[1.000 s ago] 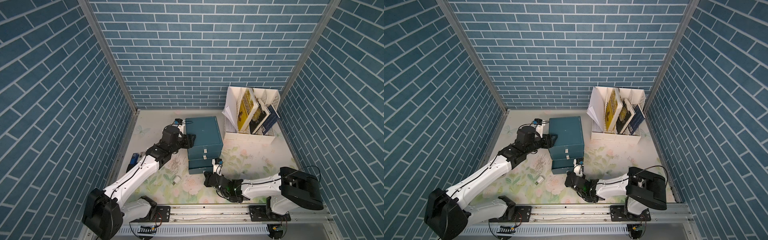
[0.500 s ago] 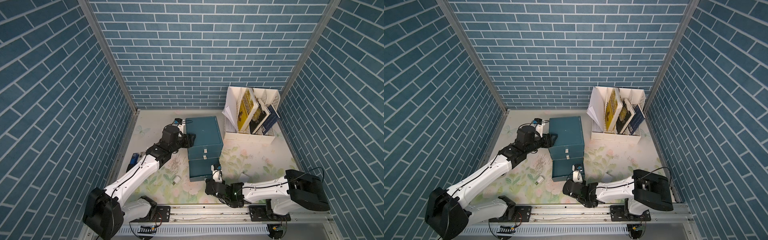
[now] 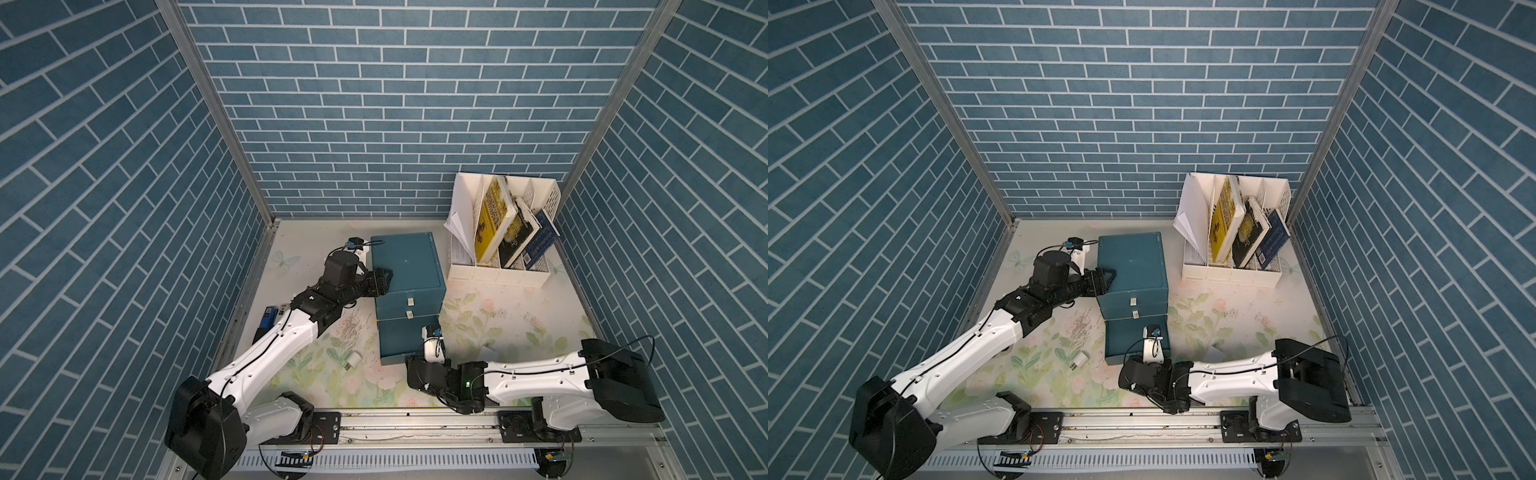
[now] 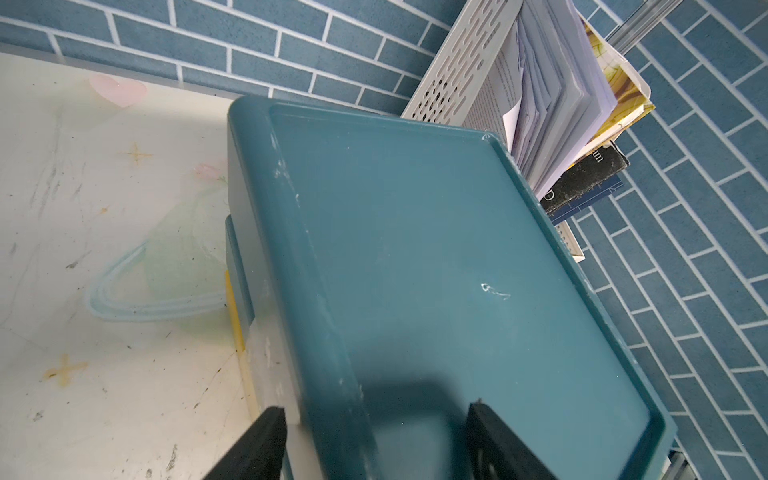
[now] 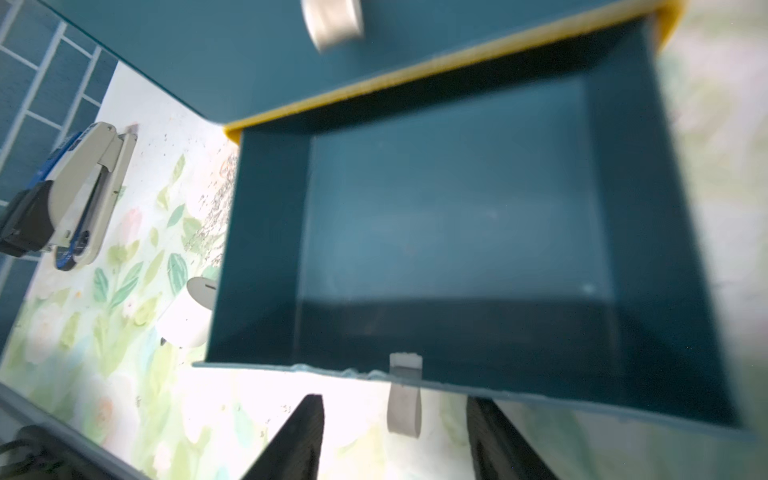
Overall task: Place the plugs into the drawer by color
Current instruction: Open the drawer in the storage box, then pick up the plug from the center of the board.
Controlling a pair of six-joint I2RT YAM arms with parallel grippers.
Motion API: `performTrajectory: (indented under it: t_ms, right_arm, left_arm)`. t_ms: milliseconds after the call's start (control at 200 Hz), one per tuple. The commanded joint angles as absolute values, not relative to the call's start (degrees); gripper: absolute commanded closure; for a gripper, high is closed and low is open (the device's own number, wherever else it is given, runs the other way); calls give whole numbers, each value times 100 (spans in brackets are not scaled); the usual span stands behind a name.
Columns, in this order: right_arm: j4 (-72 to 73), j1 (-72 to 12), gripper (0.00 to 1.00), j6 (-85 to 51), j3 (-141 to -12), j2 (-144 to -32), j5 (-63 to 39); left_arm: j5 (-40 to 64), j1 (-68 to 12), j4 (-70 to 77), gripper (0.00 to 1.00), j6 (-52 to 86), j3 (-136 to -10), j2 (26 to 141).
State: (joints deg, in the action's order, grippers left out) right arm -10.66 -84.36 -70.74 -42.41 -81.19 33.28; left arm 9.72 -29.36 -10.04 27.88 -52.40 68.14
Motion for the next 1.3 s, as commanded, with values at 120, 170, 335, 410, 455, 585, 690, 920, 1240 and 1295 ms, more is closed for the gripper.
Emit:
performTrajectory:
  t_ms: [120,170,335,410,455,585,690,920,1240,1295]
  right_arm:
    - [-3686,-7274,8,-7082,-4539,-6791,3503]
    - [-3779,-6824,8,-6944,-4349,-6474,3211]
    - [-3824,-5475,13,-6585,-3639,-5980,2306]
    - [-3757,-5125,14,-6526,-3397,-6009,2017]
    - [-3681,-5022,14,-6484,-3281,-6057,1901]
    - [-3467,-4877,15,-6478,-3044,-6244,1788]
    - [-3447,-4711,18,-6521,-2926,-6386,1760]
    - [-3171,-4574,36,-6615,-2712,-6615,1557]
    - [-3206,-4691,78,-6660,-2636,-6316,1719]
    - [-3393,-4864,85,-6700,-2805,-6159,1993]
  left_arm:
    - [862,-2937,-1561,25,2770,-5511,6702]
    - [820,-2936,-1561,24,2785,-5494,6671]
    - [851,-2936,-1579,24,2798,-5418,6592]
    - [869,-2940,-1609,24,2791,-5393,6566]
    - [868,-2936,-1610,23,2794,-5356,6548]
    - [866,-2938,-1607,23,2786,-5300,6571]
    - [871,-2936,-1586,23,2784,-5291,6563]
    - [879,-2938,-1547,24,2751,-5223,6607]
    - [949,-2936,-1443,24,2728,-5132,6659]
    - [949,-2940,-1424,24,2707,-5145,6678]
